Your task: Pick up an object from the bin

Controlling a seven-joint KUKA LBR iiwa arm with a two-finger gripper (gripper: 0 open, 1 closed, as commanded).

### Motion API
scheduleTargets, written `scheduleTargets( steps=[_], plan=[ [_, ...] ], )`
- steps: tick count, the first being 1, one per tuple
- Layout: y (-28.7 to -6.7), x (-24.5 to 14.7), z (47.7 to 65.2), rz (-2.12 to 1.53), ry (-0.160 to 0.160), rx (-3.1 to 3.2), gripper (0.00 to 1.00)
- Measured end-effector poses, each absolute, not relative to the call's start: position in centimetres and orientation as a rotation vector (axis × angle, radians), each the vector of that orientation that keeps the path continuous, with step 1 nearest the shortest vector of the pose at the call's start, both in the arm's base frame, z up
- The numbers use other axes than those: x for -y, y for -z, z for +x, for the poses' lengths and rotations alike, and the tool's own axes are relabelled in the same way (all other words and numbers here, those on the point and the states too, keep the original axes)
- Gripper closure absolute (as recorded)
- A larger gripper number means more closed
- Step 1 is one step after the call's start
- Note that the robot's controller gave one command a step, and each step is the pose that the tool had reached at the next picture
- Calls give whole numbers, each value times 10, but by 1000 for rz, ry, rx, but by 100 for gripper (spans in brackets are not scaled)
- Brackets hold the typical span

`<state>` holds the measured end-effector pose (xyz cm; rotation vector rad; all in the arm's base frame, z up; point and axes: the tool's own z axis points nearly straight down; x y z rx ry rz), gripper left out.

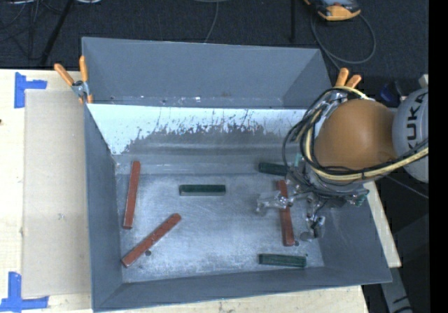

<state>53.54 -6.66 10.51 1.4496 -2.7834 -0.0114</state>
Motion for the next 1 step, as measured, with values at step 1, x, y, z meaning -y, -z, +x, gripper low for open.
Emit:
scheduleTargets(
  steps=[1],
  plan=[
    [-68, 66, 563, 1654, 5, 2671, 0]
  ],
)
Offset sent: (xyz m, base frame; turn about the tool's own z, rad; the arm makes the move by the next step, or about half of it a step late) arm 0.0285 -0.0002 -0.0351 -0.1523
